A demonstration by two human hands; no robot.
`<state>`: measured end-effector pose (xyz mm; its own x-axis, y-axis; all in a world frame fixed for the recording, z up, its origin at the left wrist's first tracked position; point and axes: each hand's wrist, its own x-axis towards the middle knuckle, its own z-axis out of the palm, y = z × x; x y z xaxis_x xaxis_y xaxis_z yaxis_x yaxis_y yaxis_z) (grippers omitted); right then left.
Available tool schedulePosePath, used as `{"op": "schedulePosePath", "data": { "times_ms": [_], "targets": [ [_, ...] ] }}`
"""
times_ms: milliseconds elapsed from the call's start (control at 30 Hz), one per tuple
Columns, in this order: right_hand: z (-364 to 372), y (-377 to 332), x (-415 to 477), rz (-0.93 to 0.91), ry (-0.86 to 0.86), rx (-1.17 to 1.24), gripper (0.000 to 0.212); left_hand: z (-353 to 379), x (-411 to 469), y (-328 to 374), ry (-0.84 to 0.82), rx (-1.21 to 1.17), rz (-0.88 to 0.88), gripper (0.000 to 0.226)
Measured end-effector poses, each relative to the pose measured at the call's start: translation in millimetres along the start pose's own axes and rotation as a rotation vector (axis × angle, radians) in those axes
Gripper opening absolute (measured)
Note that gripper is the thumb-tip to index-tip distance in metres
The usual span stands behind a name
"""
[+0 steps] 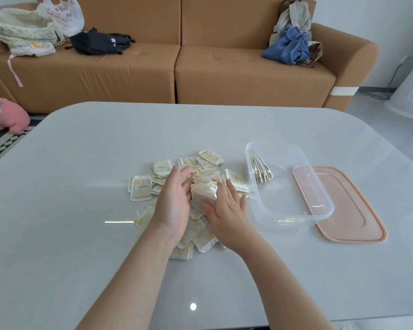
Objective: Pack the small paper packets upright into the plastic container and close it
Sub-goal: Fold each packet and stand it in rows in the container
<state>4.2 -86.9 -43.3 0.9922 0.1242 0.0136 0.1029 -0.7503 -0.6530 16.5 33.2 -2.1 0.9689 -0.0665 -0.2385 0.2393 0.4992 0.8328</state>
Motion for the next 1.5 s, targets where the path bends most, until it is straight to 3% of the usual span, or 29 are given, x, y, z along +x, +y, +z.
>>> {"op": "schedulePosePath", "data": {
  "times_ms": [133, 233, 367, 467, 633, 800, 1067, 1500],
  "targets": [
    [-6.4, -1.9, 3.5, -0.085, 0.18, 0.01, 0.007, -3.6, 1.7, 4.2, 0.007, -0.049, -0.025, 0.058],
    [-16.5, -10.6, 0.6, -0.145, 0.208, 0.136, 0.012, -7.5, 1.5, 7.5, 0.149, -0.038, -0.05, 0.049],
    [-35.3, -19.3, -1.4, -0.164, 0.281, 0.277, 0.008, -13.4, 2.7, 9.2, 0.305, 0.082, -0.052, 0.019],
    [-57.9, -15.0, 7.9, -0.121, 0.419, 0.189, 0.033, -17.6, 2.8, 9.6, 0.301, 0.139, -0.011, 0.02],
    [-101.8, 21.7, 38.3, 0.052, 0.592, 0.008, 0.018, -25.9, 3.0, 8.7, 0.333, 0.229, 0.023, 0.026],
    [-119.7, 66.5, 66.5, 0.256, 0.524, -0.269, 0.017, -28.1, 2.3, 11.9, 0.402, 0.288, 0.047, 0.028],
    [-111.0, 85.7, 79.7, 0.427, 0.307, -0.505, 0.018, -24.2, 7.1, 9.3, 0.378, 0.308, 0.03, 0.026],
    [-111.9, 84.7, 89.3, 0.485, 0.162, -0.44, 0.02, -26.1, 8.5, 9.4, 0.373, 0.301, 0.037, 0.027]
  ]
}}
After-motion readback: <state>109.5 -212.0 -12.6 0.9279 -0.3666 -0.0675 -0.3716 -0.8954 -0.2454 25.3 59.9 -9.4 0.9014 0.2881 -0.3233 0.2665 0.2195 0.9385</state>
